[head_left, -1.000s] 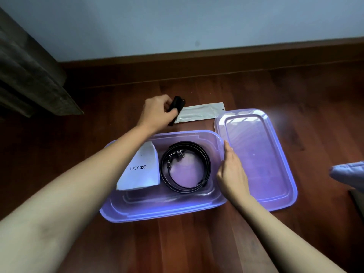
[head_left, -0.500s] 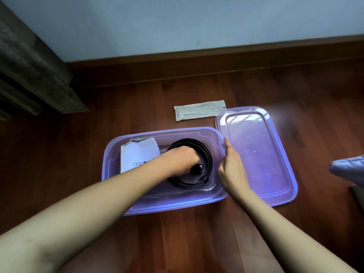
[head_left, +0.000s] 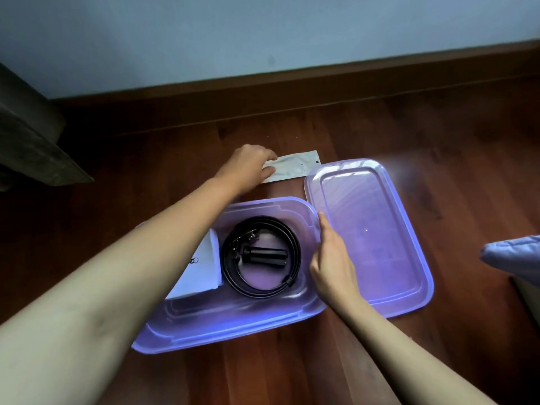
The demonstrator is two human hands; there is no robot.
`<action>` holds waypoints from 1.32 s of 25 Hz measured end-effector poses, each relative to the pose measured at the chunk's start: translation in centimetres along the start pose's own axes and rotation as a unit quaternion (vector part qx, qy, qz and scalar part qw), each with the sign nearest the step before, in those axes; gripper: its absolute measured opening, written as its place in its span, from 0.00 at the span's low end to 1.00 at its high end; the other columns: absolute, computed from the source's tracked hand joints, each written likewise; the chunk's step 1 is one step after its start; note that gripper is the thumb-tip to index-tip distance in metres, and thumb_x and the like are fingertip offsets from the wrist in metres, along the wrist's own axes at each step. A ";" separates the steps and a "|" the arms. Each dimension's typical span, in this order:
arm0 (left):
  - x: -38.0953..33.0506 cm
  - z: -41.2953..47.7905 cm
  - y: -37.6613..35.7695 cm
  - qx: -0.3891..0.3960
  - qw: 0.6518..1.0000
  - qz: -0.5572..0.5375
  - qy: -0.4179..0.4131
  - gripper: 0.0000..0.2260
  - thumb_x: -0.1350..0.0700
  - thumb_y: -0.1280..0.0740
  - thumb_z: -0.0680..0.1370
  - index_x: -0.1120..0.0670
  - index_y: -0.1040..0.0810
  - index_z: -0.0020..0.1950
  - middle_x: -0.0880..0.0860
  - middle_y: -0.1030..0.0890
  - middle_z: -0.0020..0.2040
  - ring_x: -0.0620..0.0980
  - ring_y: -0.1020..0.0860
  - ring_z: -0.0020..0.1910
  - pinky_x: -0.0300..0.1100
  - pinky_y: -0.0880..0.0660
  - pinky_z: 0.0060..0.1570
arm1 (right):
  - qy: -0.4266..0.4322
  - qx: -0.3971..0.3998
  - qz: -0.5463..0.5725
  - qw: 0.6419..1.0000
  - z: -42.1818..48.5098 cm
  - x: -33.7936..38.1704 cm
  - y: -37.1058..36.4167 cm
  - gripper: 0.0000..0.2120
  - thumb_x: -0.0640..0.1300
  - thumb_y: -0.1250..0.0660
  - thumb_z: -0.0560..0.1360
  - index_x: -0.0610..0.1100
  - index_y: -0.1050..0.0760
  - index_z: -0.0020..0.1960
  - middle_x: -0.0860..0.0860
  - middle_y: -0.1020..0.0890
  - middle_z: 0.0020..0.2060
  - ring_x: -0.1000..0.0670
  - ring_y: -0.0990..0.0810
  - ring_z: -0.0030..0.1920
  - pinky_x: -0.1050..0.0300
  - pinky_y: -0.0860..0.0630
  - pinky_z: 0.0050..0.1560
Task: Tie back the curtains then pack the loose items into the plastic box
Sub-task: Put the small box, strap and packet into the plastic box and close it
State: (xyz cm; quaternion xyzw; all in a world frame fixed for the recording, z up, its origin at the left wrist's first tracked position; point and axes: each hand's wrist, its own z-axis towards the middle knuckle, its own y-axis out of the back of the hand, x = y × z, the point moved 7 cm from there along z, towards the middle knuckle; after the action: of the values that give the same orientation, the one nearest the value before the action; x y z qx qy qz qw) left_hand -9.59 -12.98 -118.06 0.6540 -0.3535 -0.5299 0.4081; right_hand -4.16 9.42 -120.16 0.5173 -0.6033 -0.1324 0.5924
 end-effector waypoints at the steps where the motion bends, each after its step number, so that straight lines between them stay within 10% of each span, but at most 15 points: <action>1: 0.9 1.0 -1.5 0.075 0.996 0.038 0.018 0.17 0.54 0.32 0.75 0.58 0.24 0.63 0.59 0.22 0.61 0.59 0.25 0.60 0.47 0.29 0.59 | 0.001 -0.001 0.002 1.000 0.0 0.1 0.0 0.31 0.35 0.46 0.76 0.49 0.49 0.77 0.48 0.33 0.71 0.46 0.36 0.71 0.51 0.34 0.64; 4: 2.0 1.8 -4.0 0.147 0.981 0.122 0.031 0.21 0.53 0.29 0.73 0.59 0.27 0.63 0.61 0.24 0.61 0.62 0.26 0.60 0.50 0.29 0.58 | 0.002 0.002 0.007 1.000 0.1 0.1 -0.1 0.31 0.35 0.46 0.76 0.49 0.49 0.77 0.48 0.33 0.71 0.46 0.36 0.71 0.51 0.34 0.65; 15: 1.9 -2.0 3.0 -0.031 0.992 0.057 0.112 0.13 0.52 0.43 0.78 0.54 0.27 0.59 0.63 0.21 0.54 0.67 0.23 0.52 0.51 0.28 0.46 | 0.012 -0.005 0.007 1.000 0.1 -0.5 -0.2 0.30 0.36 0.46 0.77 0.47 0.48 0.77 0.48 0.35 0.73 0.46 0.38 0.72 0.51 0.36 0.67; 22: -1.4 -7.5 6.2 0.022 0.994 -0.102 0.014 0.16 0.40 0.42 0.69 0.46 0.21 0.46 0.51 0.19 0.37 0.55 0.20 0.40 0.49 0.23 0.45 | 0.196 -0.252 0.071 0.945 -2.0 4.1 4.3 0.24 0.47 0.44 0.79 0.37 0.40 0.71 0.38 0.30 0.68 0.44 0.35 0.69 0.47 0.40 0.70; 28: -4.2 -10.7 4.3 0.115 0.988 -0.091 -0.046 0.18 0.44 0.37 0.67 0.44 0.28 0.56 0.48 0.20 0.42 0.49 0.23 0.38 0.46 0.25 0.41 | 0.079 -0.071 0.258 0.960 -1.1 5.6 0.8 0.24 0.52 0.41 0.77 0.43 0.36 0.71 0.48 0.27 0.65 0.51 0.28 0.65 0.54 0.32 0.66; 33: -3.9 -11.9 -0.3 0.131 0.980 0.037 -0.142 0.24 0.51 0.29 0.68 0.55 0.34 0.60 0.53 0.31 0.56 0.55 0.26 0.45 0.48 0.27 0.45 | 0.002 -0.036 0.176 0.984 -0.3 5.0 -0.7 0.21 0.44 0.39 0.79 0.42 0.36 0.71 0.41 0.31 0.60 0.43 0.28 0.60 0.63 0.36 0.55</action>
State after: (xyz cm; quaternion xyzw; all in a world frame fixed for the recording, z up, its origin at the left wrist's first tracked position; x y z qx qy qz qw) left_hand 1.36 -7.49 -115.50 0.6060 -0.4987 -0.5509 0.2837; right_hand -2.36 5.31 -117.73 0.3818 -0.6787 -0.0467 0.6256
